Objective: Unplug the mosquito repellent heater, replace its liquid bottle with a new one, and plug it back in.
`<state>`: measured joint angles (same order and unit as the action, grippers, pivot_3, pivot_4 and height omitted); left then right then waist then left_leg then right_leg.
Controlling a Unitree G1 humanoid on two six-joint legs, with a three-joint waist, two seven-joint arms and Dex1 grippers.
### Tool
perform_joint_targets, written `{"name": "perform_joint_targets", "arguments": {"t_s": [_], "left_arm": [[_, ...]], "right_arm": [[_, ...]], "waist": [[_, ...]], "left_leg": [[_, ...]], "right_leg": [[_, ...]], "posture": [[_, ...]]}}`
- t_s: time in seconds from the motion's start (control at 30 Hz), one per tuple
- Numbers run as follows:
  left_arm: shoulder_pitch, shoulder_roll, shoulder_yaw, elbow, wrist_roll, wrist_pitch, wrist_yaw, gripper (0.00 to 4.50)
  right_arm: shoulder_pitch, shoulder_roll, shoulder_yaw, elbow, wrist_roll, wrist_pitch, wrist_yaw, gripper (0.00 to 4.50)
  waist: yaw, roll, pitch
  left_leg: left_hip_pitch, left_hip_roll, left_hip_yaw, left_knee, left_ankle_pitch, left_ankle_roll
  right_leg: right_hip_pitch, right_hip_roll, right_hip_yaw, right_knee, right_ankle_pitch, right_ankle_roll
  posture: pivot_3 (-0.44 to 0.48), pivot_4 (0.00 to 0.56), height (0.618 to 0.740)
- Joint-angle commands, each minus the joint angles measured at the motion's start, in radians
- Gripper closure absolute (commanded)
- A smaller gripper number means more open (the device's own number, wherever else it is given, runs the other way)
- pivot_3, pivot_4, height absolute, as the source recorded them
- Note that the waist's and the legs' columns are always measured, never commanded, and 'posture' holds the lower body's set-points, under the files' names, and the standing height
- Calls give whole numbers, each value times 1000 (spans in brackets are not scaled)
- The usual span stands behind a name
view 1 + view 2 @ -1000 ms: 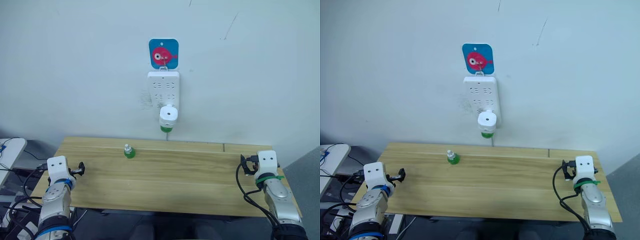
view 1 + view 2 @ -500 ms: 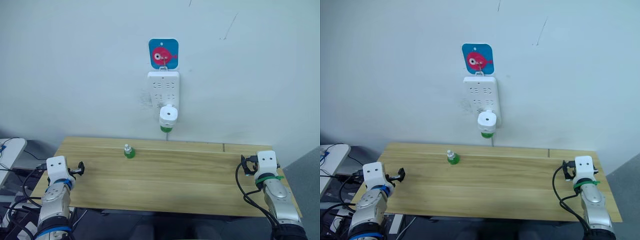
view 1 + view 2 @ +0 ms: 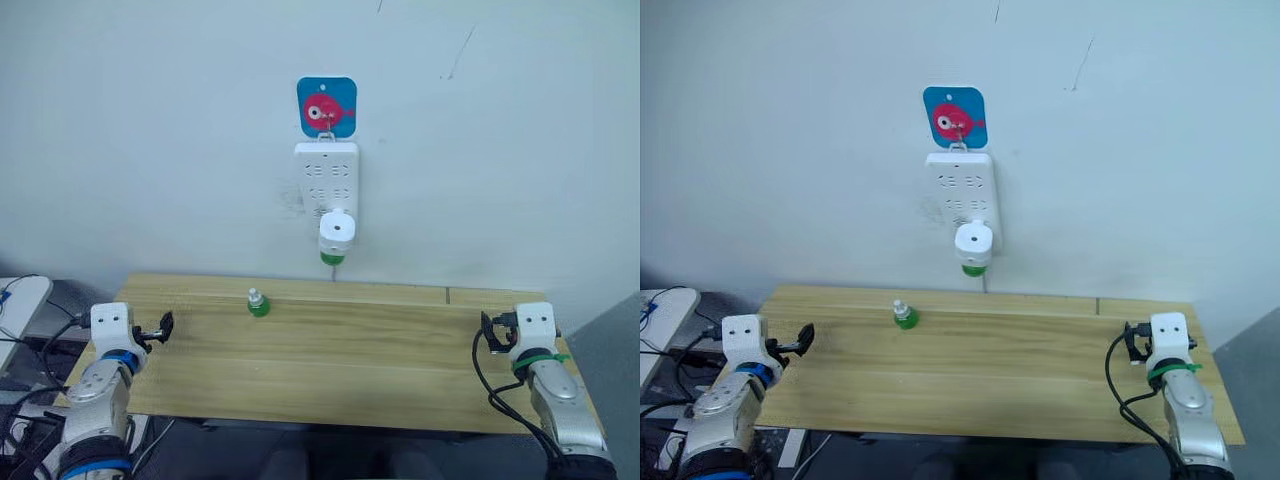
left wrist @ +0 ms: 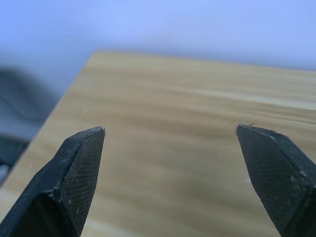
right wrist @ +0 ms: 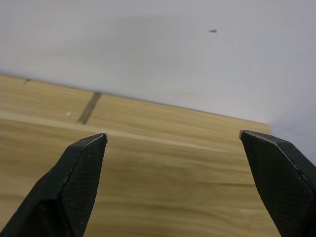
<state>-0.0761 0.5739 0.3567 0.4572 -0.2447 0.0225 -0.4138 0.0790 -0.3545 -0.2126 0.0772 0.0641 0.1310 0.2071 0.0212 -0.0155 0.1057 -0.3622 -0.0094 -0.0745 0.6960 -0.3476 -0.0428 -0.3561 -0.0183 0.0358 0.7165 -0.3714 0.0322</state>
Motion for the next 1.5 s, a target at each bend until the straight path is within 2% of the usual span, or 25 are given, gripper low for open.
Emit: {"name": "perform_joint_targets", "arguments": {"t_s": [0.03,0.13,0.2,0.3,0.47,0.6,0.73,0.97,1.03,1.2,1.33,1.43,1.5], "left_arm": [[-1,54,-33,-259,-70,64,-143,21],[-73,81,-68,-395,-145,186,-215,21],[-147,84,-100,-446,-193,257,-267,406],[-238,68,-148,-441,-191,310,-285,1141],[-371,-1,-257,-385,-165,315,-333,1141],[-488,-66,-318,-264,-137,279,-378,1141],[-585,-119,-349,-141,-103,224,-414,1141],[-657,-149,-357,-40,-64,161,-470,1141],[-679,-156,-363,-22,-57,152,-489,1141],[-750,-165,-428,-3,-34,122,-635,1141],[-771,-172,-429,11,-31,123,-665,1141],[-765,-170,-424,9,-32,136,-672,1707],[-752,-165,-422,-7,-39,151,-682,2256]], "right_arm": [[23,-43,2,-218,52,58,78,0],[-8,-74,7,-398,135,177,135,0],[-63,-102,11,-516,210,275,172,0],[-131,-133,30,-612,267,384,194,0],[-278,-132,77,-735,387,564,184,0],[-401,-108,123,-810,497,710,164,0],[-460,-107,150,-817,518,760,155,0],[-463,-113,151,-821,519,775,144,0],[-443,-114,150,-827,516,772,142,0],[-312,-115,187,-830,451,710,129,0],[-287,-104,201,-841,421,700,102,0],[-283,-93,211,-848,390,700,66,0],[-288,-81,222,-852,366,703,36,0]], "waist": [[1,4,3],[0,11,10],[-1,12,15],[-6,13,17],[-24,10,19],[-31,4,25],[-40,1,27],[-44,-1,34],[-44,-2,38],[-45,-5,54],[-60,-4,65],[-66,-5,73],[-67,-5,77]], "left_leg": [[-1,0,0,0,0,0],[2,0,0,1,-2,4],[2,0,-1,1,0,6],[2,0,-1,1,3,6],[0,-1,-2,1,3,5],[-1,-1,-3,1,4,3],[-2,-2,-3,1,4,4],[-3,-4,-7,2,5,5],[-3,-5,-8,2,5,7],[-4,-10,-13,2,7,9],[-6,-13,-11,1,9,6],[-7,-13,-12,0,9,6],[-9,-13,-14,0,9,6]], "right_leg": [[0,0,0,0,0,0],[4,0,1,-1,0,0],[4,0,0,-1,0,-1],[4,1,0,-1,2,-3],[3,2,0,-1,2,-3],[2,2,0,-2,2,-3],[2,2,-1,-4,2,-3],[3,-1,-3,-4,2,-2],[4,-1,-4,-3,3,-1],[4,-4,-4,-3,3,0],[2,-5,-1,-4,3,0],[1,-5,-2,-5,3,0],[0,-5,-3,-5,3,0]], "posture": [[100,134,740],[82,139,740],[71,139,740],[56,137,740],[10,133,740],[-8,137,740],[-33,142,740],[-47,155,740],[-54,163,740],[-65,183,740],[-75,190,740],[-84,197,740],[-91,202,740]]}}
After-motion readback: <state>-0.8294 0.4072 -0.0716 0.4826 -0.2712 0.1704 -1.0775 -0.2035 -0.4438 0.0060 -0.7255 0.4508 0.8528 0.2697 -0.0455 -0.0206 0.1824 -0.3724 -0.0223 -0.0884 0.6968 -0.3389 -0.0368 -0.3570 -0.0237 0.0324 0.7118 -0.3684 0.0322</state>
